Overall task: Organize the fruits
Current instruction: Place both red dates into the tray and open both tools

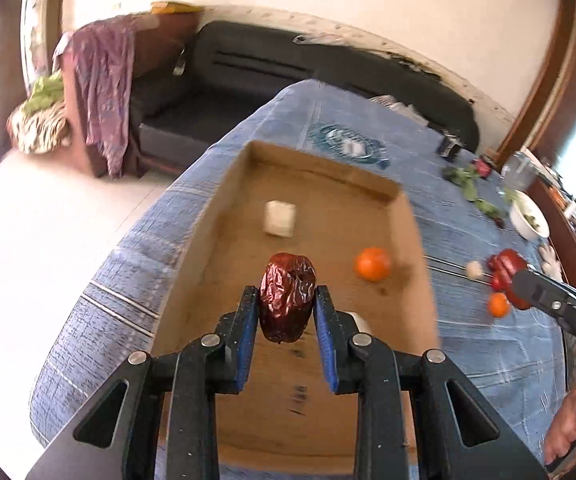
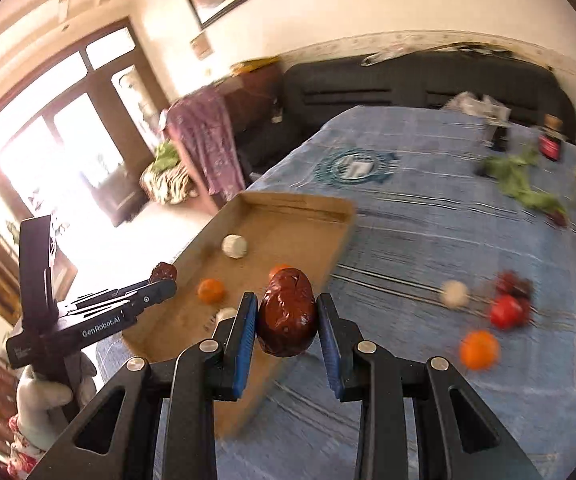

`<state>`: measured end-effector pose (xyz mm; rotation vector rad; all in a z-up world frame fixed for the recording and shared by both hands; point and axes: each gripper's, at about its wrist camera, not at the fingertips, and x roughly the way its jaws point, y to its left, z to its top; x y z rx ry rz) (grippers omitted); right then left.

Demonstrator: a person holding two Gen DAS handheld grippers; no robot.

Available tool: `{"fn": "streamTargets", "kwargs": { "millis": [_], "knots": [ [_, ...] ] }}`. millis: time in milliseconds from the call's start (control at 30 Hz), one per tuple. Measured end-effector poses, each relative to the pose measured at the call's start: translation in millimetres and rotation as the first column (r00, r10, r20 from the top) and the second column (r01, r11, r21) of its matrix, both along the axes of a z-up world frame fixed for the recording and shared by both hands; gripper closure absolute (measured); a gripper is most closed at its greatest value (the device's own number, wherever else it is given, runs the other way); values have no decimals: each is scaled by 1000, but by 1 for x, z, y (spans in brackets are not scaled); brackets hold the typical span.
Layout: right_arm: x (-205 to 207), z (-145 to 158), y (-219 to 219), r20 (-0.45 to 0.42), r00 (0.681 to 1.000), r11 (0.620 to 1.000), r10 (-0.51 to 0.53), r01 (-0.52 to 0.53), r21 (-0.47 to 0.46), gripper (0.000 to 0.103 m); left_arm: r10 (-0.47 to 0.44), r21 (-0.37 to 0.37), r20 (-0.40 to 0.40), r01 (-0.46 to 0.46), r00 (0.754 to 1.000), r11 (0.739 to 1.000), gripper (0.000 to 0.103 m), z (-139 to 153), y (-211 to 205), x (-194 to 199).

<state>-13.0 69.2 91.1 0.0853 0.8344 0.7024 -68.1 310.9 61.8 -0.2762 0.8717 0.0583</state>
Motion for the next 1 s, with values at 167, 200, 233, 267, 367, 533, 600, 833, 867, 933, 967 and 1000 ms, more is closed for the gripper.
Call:
{"fn": "streamTargets", "kwargs": {
  "millis": [167,200,233,267,367,533,600,833,867,933,967,1000],
  "knots": [
    [27,-38,52,-83,996,997,16,-22,-75,70,-8,-37,-52,6,999,999,76,-23,13,17],
    [30,-43,58,-91,996,997,18,-25,-79,69,-15,-36,-57,13,998,999,76,-26,12,22],
    [32,-49,65,-97,995,996,18,-27,-89,69,-21,-36,-61,19,998,999,76,-28,11,26],
    [33,-55,70,-106,994,994,17,-28,-103,69,-26,-35,-66,23,997,999,76,-30,10,30],
    [37,-69,82,-132,991,991,19,-37,-130,69,-32,-44,-61,29,998,999,76,-34,11,35],
    [44,-80,89,-143,990,990,9,-29,-137,69,-20,-47,-46,18,999,999,76,-35,17,39],
    [47,-82,91,-137,991,989,6,-26,-145,69,-8,-46,-42,6,999,999,73,-36,20,42],
    [50,-82,99,-106,994,985,13,-31,-170,69,17,-85,-40,-20,999,996,64,-37,27,44],
    [49,-81,99,-104,994,985,16,-33,-169,69,20,-93,-39,-24,999,995,63,-37,28,43],
    [47,-80,97,-99,995,986,19,-35,-163,62,26,-108,-28,-29,999,994,61,-33,29,38],
    [46,-79,95,-92,996,987,19,-33,-156,55,27,-111,-21,-29,999,993,59,-30,29,36],
    [43,-76,94,-84,996,988,16,-28,-149,49,31,-113,-11,-33,999,993,57,-26,29,32]
  ]
}}
